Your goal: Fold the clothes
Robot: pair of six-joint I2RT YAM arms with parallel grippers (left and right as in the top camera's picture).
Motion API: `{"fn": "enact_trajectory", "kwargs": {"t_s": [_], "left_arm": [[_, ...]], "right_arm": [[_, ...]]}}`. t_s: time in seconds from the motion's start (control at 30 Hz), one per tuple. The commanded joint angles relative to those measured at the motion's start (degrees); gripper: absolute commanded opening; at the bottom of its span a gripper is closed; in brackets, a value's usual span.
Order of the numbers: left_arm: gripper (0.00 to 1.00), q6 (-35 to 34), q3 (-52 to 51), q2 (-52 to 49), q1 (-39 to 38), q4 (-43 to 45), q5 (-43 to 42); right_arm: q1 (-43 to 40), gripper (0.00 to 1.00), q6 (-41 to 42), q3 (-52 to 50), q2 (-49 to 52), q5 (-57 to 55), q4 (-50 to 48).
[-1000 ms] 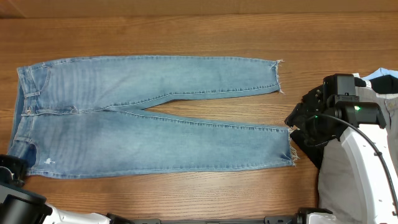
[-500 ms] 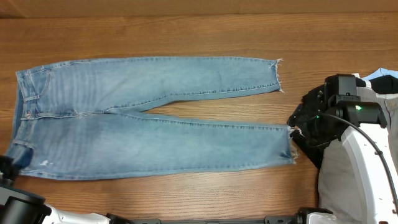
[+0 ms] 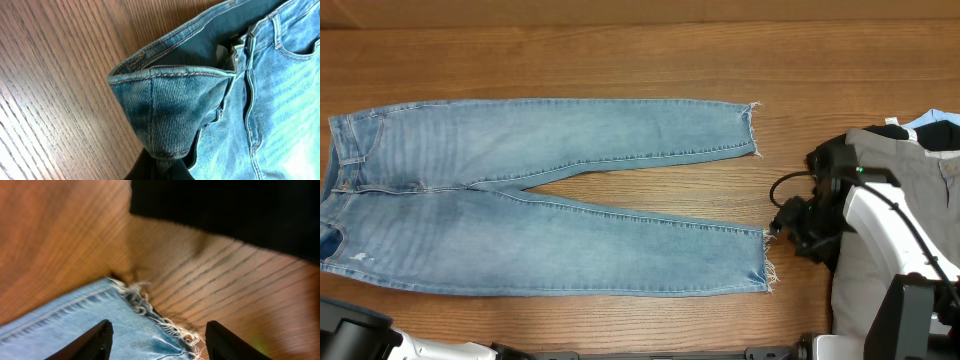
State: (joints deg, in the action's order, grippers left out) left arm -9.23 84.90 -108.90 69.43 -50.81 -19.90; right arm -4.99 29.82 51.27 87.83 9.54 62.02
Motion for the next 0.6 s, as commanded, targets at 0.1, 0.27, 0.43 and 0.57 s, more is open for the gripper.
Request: {"fn": "enact_trajectory", "kwargs": {"t_s": [0.1, 0.27, 0.43, 0.57], "left_arm": [[0.04, -0.15, 1.62, -0.09, 0.57, -0.02, -0.66], [0.05, 0.07, 1.62, -0.09, 0.57, -0.09, -0.63], [0.05, 0.07, 1.62, -0.09, 0.57, -0.52, -0.63], [0.04, 0.11, 1.62, -0.09, 0.57, -0.81, -0.48]], "right_arm": [[-0.46, 0.61, 0.81, -8.35, 0.37, 5.40, -1.31], [-0.46, 0.53, 2.14, -15.50, 0.37, 11.56, -5.95], [-0.44, 0.48, 3.21, -17.86, 0.37, 12.46, -6.64], [-0.44, 0.40, 3.23, -17.84, 0.37, 12.48, -7.13]]}}
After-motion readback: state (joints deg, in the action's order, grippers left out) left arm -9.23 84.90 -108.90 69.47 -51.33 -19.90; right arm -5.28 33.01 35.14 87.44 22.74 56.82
